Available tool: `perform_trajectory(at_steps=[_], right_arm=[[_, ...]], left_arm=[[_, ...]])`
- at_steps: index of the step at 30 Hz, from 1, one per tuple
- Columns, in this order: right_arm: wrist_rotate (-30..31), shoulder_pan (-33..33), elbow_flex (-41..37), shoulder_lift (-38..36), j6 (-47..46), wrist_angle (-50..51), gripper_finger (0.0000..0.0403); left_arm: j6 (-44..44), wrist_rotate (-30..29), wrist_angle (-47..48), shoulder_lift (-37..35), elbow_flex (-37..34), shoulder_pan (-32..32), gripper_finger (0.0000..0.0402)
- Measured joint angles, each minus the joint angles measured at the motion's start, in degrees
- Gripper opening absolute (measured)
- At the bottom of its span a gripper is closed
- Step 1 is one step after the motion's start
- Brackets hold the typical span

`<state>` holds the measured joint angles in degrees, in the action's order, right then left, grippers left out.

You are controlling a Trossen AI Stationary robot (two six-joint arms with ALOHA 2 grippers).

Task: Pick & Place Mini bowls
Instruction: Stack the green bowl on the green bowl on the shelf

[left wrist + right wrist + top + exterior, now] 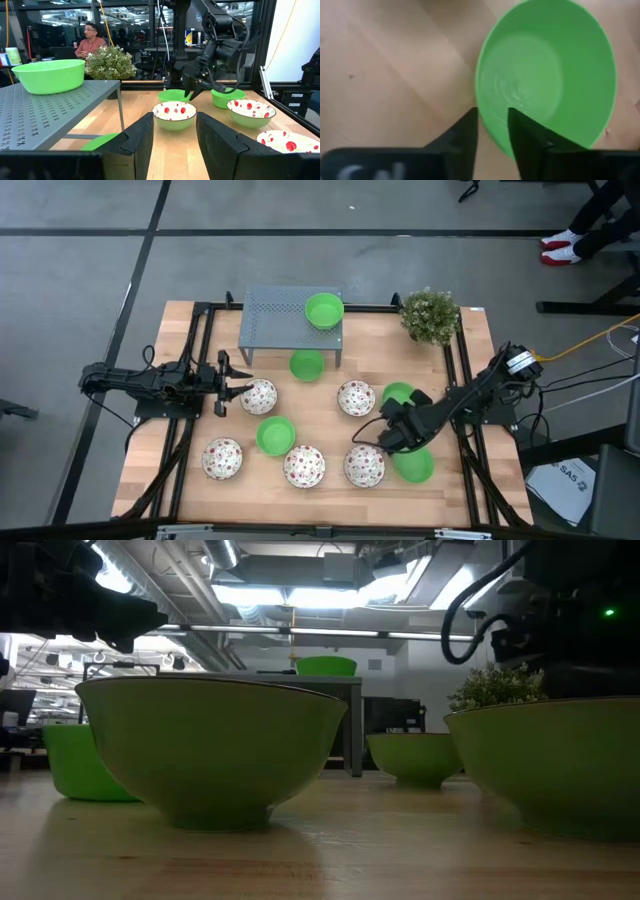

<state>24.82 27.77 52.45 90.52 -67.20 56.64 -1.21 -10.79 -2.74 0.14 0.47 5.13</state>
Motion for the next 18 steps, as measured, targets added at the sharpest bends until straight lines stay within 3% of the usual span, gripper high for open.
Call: perform_trajectory(at_steps=[6, 18], right_arm=[[-1.1, -1.99, 0.0, 0.0, 0.49, -1.48, 0.0011], [-4.35, -2.4, 5.49, 0.02, 0.94, -1.98, 0.0005]], left_arm=[[0.0, -0.01, 0.0, 0.0, 0.01, 0.0, 0.0143], [0.0, 0.0, 0.0, 0.0, 0.0, 0.0, 0.0143]])
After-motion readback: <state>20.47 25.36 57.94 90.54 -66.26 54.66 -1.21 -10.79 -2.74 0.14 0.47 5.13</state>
